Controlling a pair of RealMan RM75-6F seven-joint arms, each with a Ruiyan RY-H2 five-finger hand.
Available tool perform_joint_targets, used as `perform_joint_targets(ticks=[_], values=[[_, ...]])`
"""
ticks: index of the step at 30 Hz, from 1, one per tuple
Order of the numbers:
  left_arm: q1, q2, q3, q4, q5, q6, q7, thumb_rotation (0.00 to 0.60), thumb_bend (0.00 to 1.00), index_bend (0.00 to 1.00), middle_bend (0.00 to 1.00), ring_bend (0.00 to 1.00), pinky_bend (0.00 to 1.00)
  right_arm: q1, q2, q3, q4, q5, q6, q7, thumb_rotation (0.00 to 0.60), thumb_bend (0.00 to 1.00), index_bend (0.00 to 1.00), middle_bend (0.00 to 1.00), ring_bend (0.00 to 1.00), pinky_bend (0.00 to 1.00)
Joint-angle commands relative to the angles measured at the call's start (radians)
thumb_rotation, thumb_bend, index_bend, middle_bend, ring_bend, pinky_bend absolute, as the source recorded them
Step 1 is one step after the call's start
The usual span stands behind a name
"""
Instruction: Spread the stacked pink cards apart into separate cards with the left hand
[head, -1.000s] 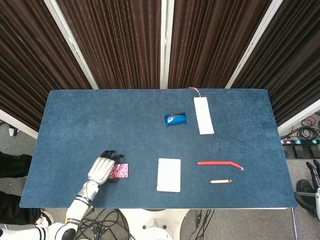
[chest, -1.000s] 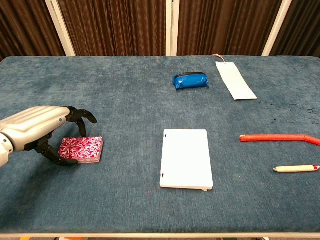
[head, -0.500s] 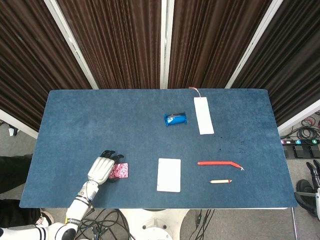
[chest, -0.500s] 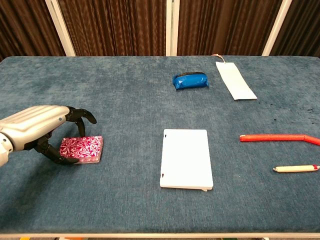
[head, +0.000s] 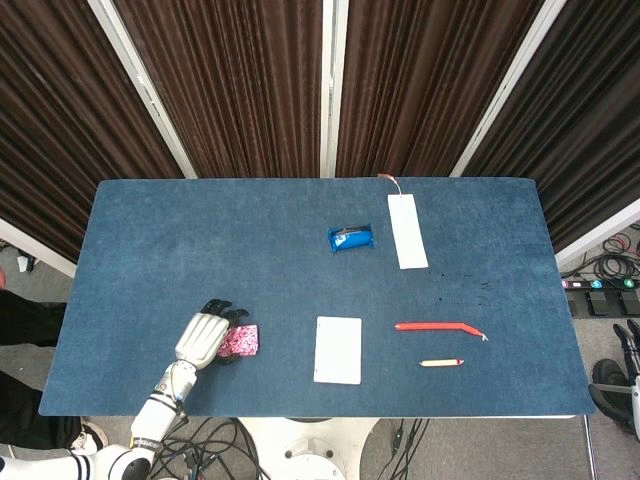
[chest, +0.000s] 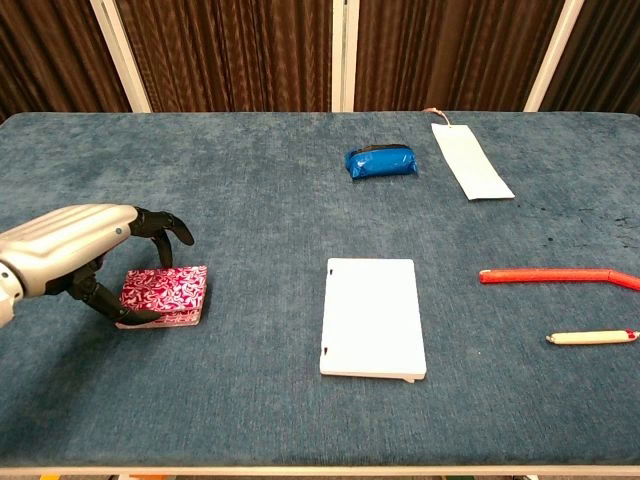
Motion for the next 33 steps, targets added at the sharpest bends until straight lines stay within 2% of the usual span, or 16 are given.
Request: perform_joint_targets(ticks=[1, 9, 15, 23, 33], values=[[0.000, 0.005, -0.001, -0.006, 0.003, 0.003, -0.003, 0.600, 0.22, 0.26, 0.44, 0.16, 0.15, 0.000, 0.001, 0.000, -0.001, 0.000, 0.000, -0.001, 0.600, 0.14, 0.00, 0.00, 0.00, 0.00], [-0.003, 0.069, -0.020, -0.050, -0.005, 0.012, -0.007, 0.600, 0.22, 0.26, 0.45, 0.16, 0.15, 0.000, 0.002, -0.001, -0.006, -0.002, 0.001, -0.005, 0.600, 0.14, 0.00, 0.00, 0.00, 0.00], [-0.019, 0.127, -0.076, -0.024, -0.042, -0.005, -0.071, 0.600, 0.22, 0.27, 0.45, 0.16, 0.15, 0.001, 0.003, -0.002, -0.015, -0.009, 0.004, -0.016, 0.600, 0.14, 0.00, 0.00, 0.00, 0.00], [-0.053, 0.123, -0.116, 0.121, -0.074, -0.063, -0.179, 0.600, 0.23, 0.27, 0.46, 0.16, 0.15, 0.000, 0.005, -0.003, -0.029, -0.009, 0.005, -0.039, 0.600, 0.14, 0.00, 0.00, 0.00, 0.00], [-0.084, 0.045, -0.116, 0.311, -0.054, -0.100, -0.298, 0.600, 0.23, 0.27, 0.46, 0.16, 0.15, -0.002, 0.006, -0.002, -0.032, 0.002, -0.001, -0.048, 0.600, 0.14, 0.00, 0.00, 0.00, 0.00]])
